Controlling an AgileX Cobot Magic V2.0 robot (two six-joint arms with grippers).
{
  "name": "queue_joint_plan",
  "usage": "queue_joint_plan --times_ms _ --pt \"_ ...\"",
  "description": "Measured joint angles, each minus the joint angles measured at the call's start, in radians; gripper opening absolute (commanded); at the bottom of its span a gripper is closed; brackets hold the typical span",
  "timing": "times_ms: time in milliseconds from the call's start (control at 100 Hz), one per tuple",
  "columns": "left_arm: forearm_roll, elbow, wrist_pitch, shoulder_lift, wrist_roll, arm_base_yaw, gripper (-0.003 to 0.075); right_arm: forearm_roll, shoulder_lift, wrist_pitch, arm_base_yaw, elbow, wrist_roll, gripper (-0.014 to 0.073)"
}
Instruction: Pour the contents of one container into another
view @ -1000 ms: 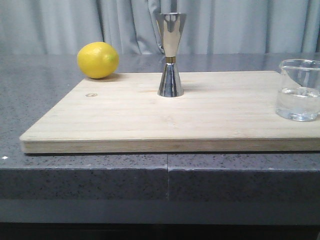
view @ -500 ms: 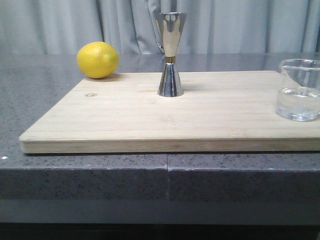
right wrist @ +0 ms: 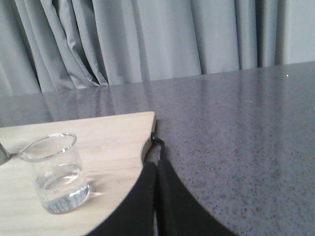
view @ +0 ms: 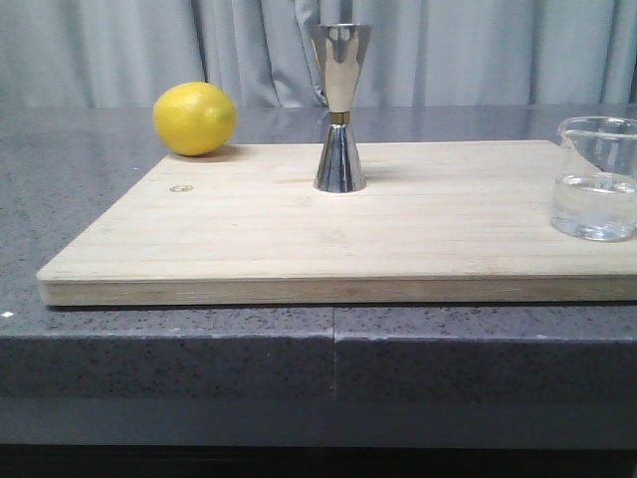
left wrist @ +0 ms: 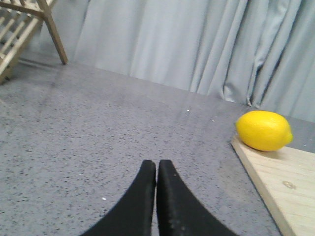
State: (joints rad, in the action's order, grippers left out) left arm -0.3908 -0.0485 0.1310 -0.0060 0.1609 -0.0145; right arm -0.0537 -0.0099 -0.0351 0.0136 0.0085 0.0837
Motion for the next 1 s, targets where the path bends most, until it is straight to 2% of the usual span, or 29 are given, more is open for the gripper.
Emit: queue_joint_plan --times_ms 100,260,490,610,700,770,850,920,1000 --pt "-0.006 -0.078 0.064 0.027 0.0 -0.023 -0.0021 -0.004 0.0 -0.06 0.0 -0.013 0.0 -0.0069" --pt "-0.011 -0.205 0.105 0.171 0.0 -0.077 -0.0021 -0.006 0.079 -0.11 0.005 -0.09 0.0 -0.0069" --pt "-0.011 -0.379 0.141 0.472 0.043 -0.241 -0.002 -0.008 0.241 -0.128 0.005 -0.224 0.0 -0.0055" --pt "-0.013 -0.435 0.075 0.622 0.05 -0.338 -0.002 -0.008 0.315 -0.11 0.005 -0.268 0.0 0.0048" --pt "-0.009 -0.46 -0.007 0.72 0.051 -0.407 -0.0006 -0.008 0.35 -0.074 0.005 -0.278 0.0 0.0202" --pt "0.016 -0.478 -0.063 0.782 0.051 -0.456 0.0043 -0.008 0.37 -0.046 0.005 -0.277 0.0 0.0337" --pt "0.061 -0.493 -0.121 0.841 0.051 -0.512 0.0149 -0.008 0.383 -0.014 0.005 -0.277 0.0 0.0462" --pt "0.091 -0.496 -0.179 0.881 0.051 -0.556 0.0272 -0.01 0.388 -0.004 0.005 -0.277 0.0 0.0503" --pt "0.106 -0.497 -0.245 0.924 0.051 -0.597 0.0414 -0.012 0.392 -0.003 0.005 -0.277 0.0 0.0503"
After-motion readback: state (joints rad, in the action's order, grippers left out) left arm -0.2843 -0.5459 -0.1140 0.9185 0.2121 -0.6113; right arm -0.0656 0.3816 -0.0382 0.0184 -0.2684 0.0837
